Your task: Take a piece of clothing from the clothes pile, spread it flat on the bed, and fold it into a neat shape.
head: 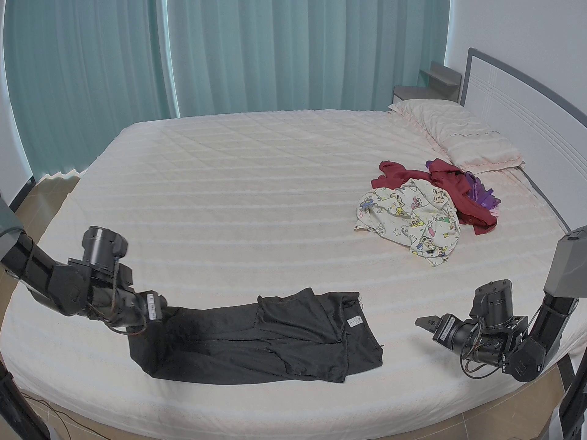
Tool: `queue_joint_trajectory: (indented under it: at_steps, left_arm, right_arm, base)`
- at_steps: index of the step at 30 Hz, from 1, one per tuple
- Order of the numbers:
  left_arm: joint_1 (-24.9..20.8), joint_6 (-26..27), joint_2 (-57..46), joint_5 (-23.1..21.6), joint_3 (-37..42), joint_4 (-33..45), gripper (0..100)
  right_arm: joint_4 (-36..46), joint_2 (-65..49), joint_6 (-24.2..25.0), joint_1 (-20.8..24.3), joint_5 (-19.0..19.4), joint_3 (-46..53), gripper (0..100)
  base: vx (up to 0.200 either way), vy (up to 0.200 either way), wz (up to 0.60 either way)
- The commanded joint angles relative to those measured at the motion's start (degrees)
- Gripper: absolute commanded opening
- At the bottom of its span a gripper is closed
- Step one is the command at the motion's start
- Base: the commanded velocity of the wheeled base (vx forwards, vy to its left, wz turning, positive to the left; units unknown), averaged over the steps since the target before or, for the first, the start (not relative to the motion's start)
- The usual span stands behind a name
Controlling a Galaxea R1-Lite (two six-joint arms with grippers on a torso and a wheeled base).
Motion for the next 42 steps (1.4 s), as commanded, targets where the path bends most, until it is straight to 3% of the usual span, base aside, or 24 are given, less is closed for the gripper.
queue_joint_trajectory:
  at_steps: [1,5,9,18,19,26,31,40,41,42]
  left_arm:
    - [-21.95,-13.35,-3.73,8.51,-2.73,5.10,0]
    - [-30.56,-20.11,0.41,9.74,-8.89,7.48,0]
    - [-35.13,-25.39,4.54,9.66,-16.88,10.64,0]
    - [-39.62,-27.76,9.55,8.34,-23.65,10.29,0]
    - [-41.55,-30.05,10.34,6.76,-25.32,9.85,0]
    - [-41.46,-31.80,10.25,-0.54,-27.43,6.60,0]
    - [-39.88,-33.91,11.22,-0.98,-27.25,-0.87,0]
    - [-38.65,-35.93,11.92,-2.03,-27.34,-2.89,0]
    - [-38.56,-35.93,11.92,-2.30,-27.34,-3.07,100]
    - [-38.47,-35.93,12.01,-2.56,-27.34,-3.42,100]
  right_arm:
    - [-0.03,-0.11,0.00,0.21,0.09,-0.05,100]
    - [-1.43,-0.11,0.00,0.30,0.71,0.21,100]
    - [-3.98,0.24,-0.09,0.30,0.71,0.65,100]
    - [-4.16,-0.02,-0.09,1.53,0.71,0.48,100]
    - [-4.16,-0.11,-0.09,1.62,0.71,0.39,100]
    - [-4.07,-0.20,-0.09,2.15,0.71,0.13,100]
    - [-4.07,0.24,-0.09,2.67,0.71,-0.22,100]
    - [-4.07,0.33,0.00,2.50,0.80,-0.66,100]
    - [-4.07,0.42,0.00,2.50,0.71,-0.58,100]
    - [-4.07,0.33,0.00,2.41,0.71,-0.49,100]
  base:
    - [0.000,0.000,0.00]
    - [0.000,0.000,0.00]
    - [0.000,0.000,0.00]
    - [0.000,0.000,0.00]
    - [0.000,0.000,0.00]
    - [0.000,0.000,0.00]
    - [0.000,0.000,0.00]
    - [0.000,0.000,0.00]
    - [0.000,0.000,0.00]
    - [0.000,0.000,0.00]
